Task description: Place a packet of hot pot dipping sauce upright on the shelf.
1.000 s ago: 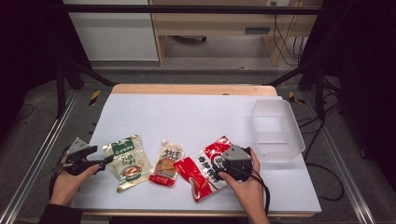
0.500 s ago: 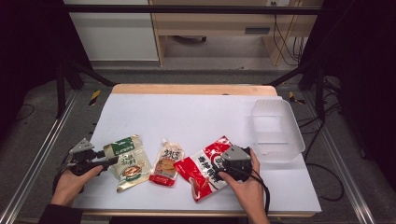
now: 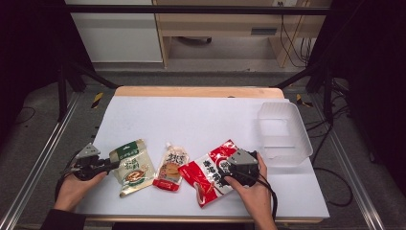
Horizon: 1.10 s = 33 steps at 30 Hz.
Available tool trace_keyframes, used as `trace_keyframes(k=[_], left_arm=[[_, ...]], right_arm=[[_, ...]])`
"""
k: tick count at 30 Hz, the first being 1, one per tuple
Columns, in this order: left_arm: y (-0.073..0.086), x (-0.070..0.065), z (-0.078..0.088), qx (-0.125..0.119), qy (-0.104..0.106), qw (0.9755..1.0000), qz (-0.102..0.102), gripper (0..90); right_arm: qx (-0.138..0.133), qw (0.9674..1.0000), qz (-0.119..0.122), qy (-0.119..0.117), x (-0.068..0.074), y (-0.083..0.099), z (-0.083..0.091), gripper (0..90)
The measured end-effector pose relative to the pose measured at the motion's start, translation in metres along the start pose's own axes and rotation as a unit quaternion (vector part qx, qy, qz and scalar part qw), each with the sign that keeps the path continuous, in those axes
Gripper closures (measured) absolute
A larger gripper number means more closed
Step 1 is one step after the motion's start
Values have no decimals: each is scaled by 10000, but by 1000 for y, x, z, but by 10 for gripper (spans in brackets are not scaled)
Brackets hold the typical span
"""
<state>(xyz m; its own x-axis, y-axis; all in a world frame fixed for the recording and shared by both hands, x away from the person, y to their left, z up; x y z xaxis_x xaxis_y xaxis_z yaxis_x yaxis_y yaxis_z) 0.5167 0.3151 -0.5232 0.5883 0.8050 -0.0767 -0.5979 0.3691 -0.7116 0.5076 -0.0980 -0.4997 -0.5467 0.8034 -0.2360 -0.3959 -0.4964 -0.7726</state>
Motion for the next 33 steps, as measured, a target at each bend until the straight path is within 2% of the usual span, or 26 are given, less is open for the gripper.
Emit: trace_keyframes(k=[7,12,19,22,23,24,25,26,28,29,30,33], left_arm=[[-1,2,4,70,-56,10000,-37,877],[-3,1,8,37,-111,9999,-70,900],[-14,-4,30,-284,-134,9993,-189,900],[-20,-11,43,-459,-134,9983,-331,900],[-25,-18,52,-597,-100,9973,-426,900],[-25,-18,52,-597,-100,9973,-426,900],[-31,-25,62,-751,-14,9960,-489,900],[-31,-25,62,-751,-14,9960,-489,900],[-36,-33,69,-822,48,9949,-591,900],[-42,-42,76,-878,92,9932,-756,900],[-42,-42,76,-878,92,9932,-756,900],[-50,-56,85,-901,207,9904,-1025,900]], right_arm=[[-98,9999,114,-18,3,-3,-1,74],[-84,9999,85,50,1,-3,0,74],[-63,10000,25,15,0,-1,1,79],[-73,10000,26,5,0,-2,1,81],[-77,10000,25,14,1,-2,2,81],[-77,10000,25,14,1,-2,2,81],[-103,9999,18,17,1,-3,2,83],[-103,9999,18,17,1,-3,2,83],[-100,9999,5,20,1,-3,3,86],[-100,9999,11,10,2,-3,3,90],[-100,9999,11,10,2,-3,3,90],[-104,9999,42,-58,4,-4,3,98]])
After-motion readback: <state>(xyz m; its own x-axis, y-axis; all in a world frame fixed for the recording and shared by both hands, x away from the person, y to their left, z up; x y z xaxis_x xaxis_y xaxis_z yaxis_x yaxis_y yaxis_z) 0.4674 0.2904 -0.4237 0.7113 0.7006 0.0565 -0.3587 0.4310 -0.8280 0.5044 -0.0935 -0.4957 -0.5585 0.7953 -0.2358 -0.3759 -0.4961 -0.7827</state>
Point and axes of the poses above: each handheld gripper's, and its own axes: z roughly backward along the jaws, y roughly out of its underside, x roughly to its left, the point moved 9 cm from there along -z, roughly forward along the jaws, and after that the axes turned 3 degrees about x, right-handed, at the moved point
